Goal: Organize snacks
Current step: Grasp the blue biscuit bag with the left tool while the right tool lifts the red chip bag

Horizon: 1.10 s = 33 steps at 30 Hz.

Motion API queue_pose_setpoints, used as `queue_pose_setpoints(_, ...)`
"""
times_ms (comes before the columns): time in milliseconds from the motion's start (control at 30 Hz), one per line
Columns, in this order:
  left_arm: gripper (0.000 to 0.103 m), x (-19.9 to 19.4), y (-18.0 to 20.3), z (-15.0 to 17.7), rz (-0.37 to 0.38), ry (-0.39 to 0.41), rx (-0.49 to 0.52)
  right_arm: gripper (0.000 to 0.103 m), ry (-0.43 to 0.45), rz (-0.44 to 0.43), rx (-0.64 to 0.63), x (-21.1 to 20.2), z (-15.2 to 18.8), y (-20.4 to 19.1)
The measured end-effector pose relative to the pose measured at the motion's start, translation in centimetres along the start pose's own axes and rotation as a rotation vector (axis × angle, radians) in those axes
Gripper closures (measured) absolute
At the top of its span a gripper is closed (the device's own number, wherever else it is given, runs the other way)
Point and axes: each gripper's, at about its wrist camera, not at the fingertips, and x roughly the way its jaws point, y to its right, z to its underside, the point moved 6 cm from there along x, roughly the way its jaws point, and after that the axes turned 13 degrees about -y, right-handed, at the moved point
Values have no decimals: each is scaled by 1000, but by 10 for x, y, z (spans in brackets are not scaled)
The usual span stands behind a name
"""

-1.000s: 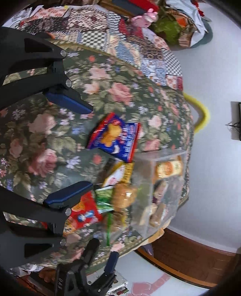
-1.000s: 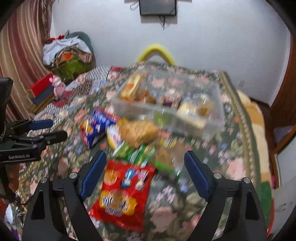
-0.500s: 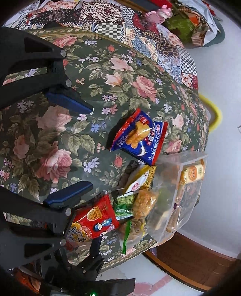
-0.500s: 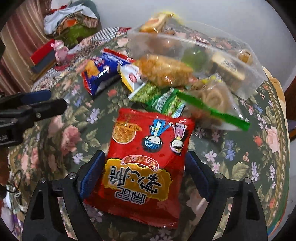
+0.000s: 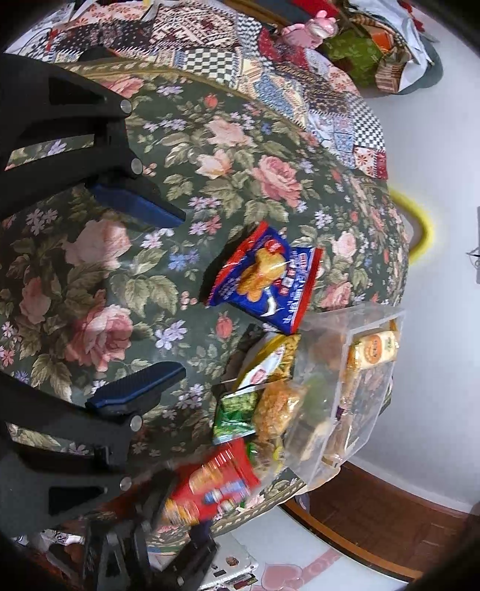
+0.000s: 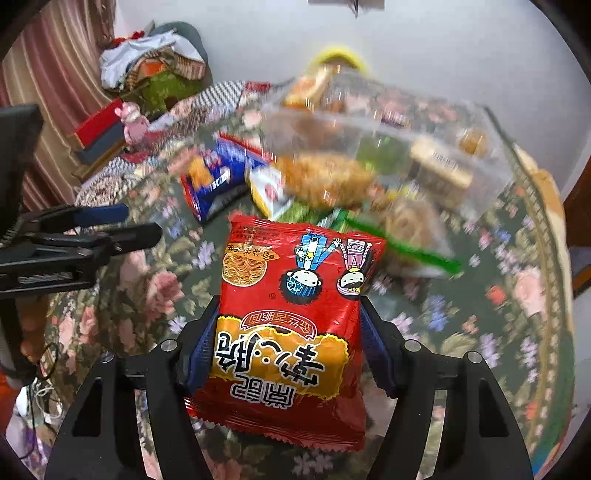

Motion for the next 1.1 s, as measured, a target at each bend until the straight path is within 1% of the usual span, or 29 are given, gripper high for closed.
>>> queue_pose_setpoints(100,27,-1,-2,-9,4,9,-7,37,58,6,15,-21,-10,8)
queue_pose_setpoints(267,19,9,-5,-32,-6,23,-8,37,123,11,49,-44,-25,25)
queue_pose_setpoints(333,17,16,-7,-42,-25,21,-2,37,137,15,62,-43,-34,29)
queue_pose_setpoints(433,15,33,-10,-58,-49,6,10,37,144,15,83,-41,-42,39)
queue_pose_setpoints(567,15,59,-15,-74,-81,-30,26,37,135,9,109,-37,-44,52)
queue_pose_setpoints(633,15,72,-17,-79,-78,-53,32,37,130,9,123,-35,-46,59)
queue_pose_setpoints(700,15,84,-17,-82,-58,-80,40,37,127,15,135,-33,-47,66)
queue_pose_setpoints(800,15,93,-15,-85,-69,-73,65,37,123,18,154,-31,-47,75)
queue_pose_setpoints(833,16,95,-14,-85,-79,-66,73,37,120,17,160,-30,-48,77)
queue_pose_setpoints(933,25,98,-11,-85,-80,-44,85,37,110,22,170,-26,-47,82)
queue_pose_setpoints(1033,45,95,-4,-80,-68,-41,104,37,107,22,173,-25,-46,84)
queue_pose_setpoints(1100,46,92,-3,-78,-77,-40,106,37,108,21,177,-25,-46,86)
